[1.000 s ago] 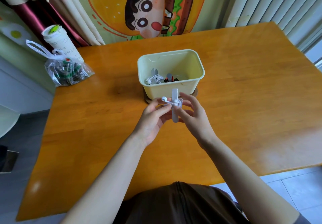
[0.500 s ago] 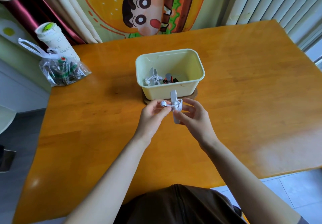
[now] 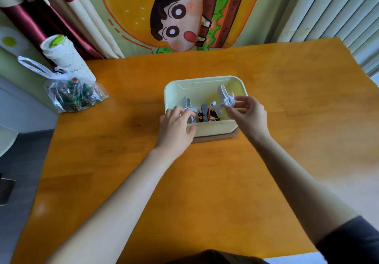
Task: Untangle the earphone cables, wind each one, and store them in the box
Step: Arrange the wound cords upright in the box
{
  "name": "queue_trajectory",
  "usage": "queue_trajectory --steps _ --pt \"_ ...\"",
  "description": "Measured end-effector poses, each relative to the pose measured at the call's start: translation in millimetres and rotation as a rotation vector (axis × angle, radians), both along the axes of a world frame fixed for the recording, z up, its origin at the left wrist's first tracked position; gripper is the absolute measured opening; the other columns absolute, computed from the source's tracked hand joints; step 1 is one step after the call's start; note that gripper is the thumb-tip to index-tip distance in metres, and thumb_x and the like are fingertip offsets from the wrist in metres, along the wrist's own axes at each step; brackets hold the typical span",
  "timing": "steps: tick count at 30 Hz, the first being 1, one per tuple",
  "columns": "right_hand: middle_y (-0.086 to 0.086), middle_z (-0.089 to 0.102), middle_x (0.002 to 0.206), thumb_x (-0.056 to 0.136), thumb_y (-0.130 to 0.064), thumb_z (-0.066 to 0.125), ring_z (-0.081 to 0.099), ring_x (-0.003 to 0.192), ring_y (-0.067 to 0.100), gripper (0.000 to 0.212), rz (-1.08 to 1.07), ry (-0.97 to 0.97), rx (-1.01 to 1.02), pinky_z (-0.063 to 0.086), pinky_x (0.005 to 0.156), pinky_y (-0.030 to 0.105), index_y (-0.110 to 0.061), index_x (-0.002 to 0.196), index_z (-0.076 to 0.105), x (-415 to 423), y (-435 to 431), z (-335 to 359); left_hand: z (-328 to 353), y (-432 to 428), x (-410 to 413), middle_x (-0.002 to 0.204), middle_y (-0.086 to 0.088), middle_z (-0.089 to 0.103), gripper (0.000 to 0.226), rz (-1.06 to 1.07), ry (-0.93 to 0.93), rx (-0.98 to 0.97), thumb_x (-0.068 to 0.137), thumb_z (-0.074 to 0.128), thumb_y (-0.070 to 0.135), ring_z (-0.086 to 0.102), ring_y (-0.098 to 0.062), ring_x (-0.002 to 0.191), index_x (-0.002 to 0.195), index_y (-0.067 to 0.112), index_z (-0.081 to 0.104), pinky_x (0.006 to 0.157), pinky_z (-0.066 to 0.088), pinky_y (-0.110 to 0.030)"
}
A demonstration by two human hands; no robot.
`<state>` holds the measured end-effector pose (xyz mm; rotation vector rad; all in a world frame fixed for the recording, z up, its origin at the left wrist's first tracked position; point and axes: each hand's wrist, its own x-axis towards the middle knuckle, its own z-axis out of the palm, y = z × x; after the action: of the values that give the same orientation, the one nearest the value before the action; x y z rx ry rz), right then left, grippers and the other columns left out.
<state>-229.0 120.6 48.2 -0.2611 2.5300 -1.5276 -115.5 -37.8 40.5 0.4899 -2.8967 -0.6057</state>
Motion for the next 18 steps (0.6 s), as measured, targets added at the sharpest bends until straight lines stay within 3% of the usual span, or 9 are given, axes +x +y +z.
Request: queue_trajectory --steps 4,9,12,18 --pt "0.000 0.067 0.098 0.084 -0.031 0.067 0.062 0.081 0.014 0.041 0.067 0.000 0.214 0.046 0.064 0.022 -0.010 0.117 0.056 -37 -18 -11 -7 -11 -10 0.119 0.002 0.056 0.022 -0.042 -0.087 -0.091 0.095 0.054 0.032 0.044 -0.019 0.116 0.114 0.024 0.061 0.092 0.027 -0.033" --pt "0.013 0.067 0.099 0.088 -0.026 0.062 0.060 0.081 0.026 0.043 0.165 -0.021 0.455 0.050 0.066 0.035 -0.002 0.122 0.050 -58 -34 -37 -14 -12 -13 0.108 0.001 0.063 0.012 -0.044 -0.035 -0.059 0.094 0.057 0.023 0.053 -0.019 0.104 0.101 0.020 0.066 0.085 0.035 -0.031" --pt "0.016 0.063 0.100 0.089 -0.021 0.061 0.056 0.078 0.029 0.037 0.184 -0.052 0.540 0.042 0.060 0.031 0.002 0.115 0.050 -63 -44 -43 -16 -13 -12 0.104 0.001 0.064 0.010 -0.052 -0.006 -0.041 0.093 0.059 0.021 0.054 -0.019 0.099 0.098 0.019 0.067 0.082 0.036 -0.029" --pt "0.015 0.064 0.093 0.088 -0.004 0.051 0.055 0.071 0.027 0.016 0.307 -0.103 0.798 0.043 0.057 0.028 0.000 0.101 0.061 -69 -48 -57 -18 -14 -12 0.103 0.001 0.063 0.011 -0.057 -0.005 -0.044 0.093 0.058 0.021 0.053 -0.018 0.098 0.099 0.019 0.067 0.083 0.036 -0.029"
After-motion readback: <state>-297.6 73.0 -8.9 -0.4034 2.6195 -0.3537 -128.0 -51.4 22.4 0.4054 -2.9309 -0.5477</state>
